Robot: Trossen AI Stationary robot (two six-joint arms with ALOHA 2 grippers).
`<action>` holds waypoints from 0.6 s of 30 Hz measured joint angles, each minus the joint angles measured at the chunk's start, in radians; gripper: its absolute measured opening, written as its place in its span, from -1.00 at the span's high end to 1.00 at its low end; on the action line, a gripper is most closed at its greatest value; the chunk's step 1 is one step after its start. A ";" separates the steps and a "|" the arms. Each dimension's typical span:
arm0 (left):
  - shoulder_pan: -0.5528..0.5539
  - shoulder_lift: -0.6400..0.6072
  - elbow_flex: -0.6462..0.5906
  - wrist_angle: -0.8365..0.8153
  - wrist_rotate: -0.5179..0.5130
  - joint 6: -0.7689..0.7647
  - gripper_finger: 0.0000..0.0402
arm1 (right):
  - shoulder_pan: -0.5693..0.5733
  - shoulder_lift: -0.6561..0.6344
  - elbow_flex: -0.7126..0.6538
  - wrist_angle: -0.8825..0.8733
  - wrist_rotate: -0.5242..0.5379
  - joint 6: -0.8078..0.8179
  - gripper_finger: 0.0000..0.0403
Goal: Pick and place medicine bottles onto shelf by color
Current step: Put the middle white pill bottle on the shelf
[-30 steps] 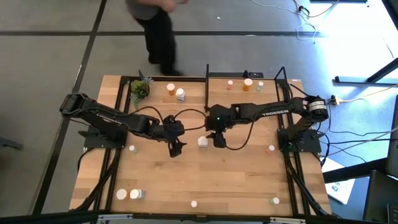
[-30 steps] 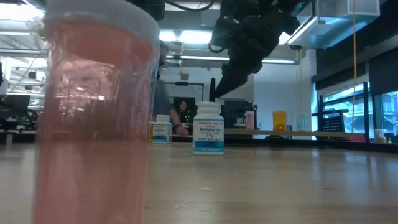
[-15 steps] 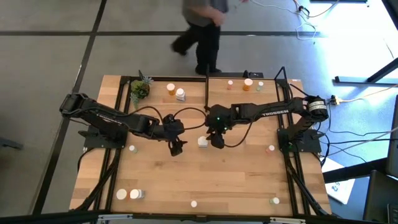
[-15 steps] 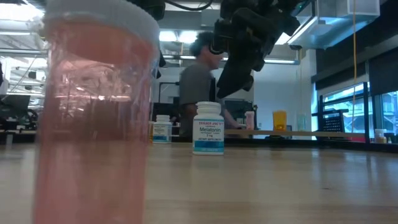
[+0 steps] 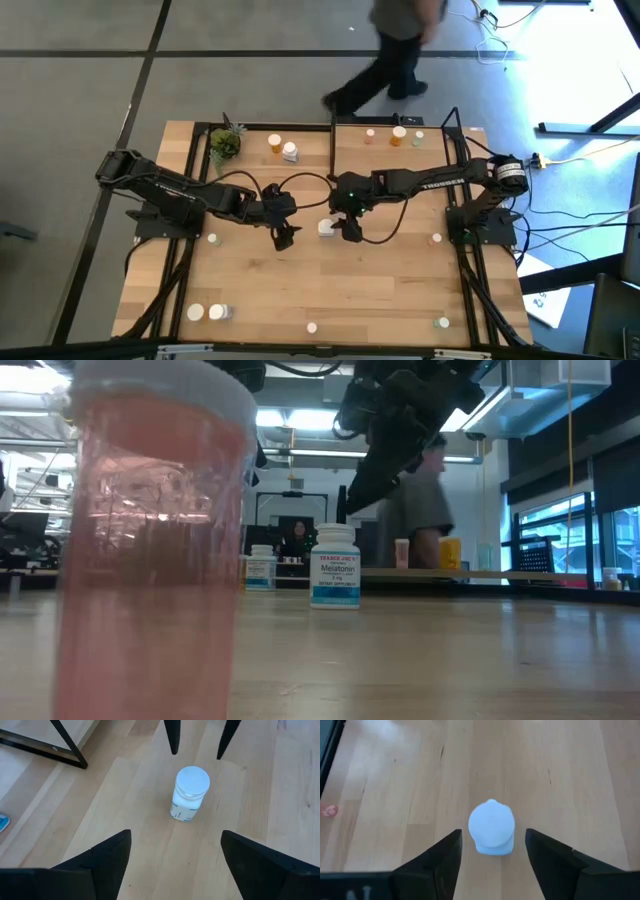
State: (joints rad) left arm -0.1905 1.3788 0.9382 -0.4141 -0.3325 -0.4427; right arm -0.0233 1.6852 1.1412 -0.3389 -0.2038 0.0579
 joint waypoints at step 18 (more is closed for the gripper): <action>0.000 0.000 0.000 0.007 0.000 0.000 -0.49 | 0.013 0.067 0.000 0.057 0.027 -0.112 -0.09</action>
State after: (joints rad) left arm -0.1902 1.3788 0.9382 -0.4072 -0.3328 -0.4423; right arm -0.0101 1.7523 1.1408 -0.2817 -0.1768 -0.0544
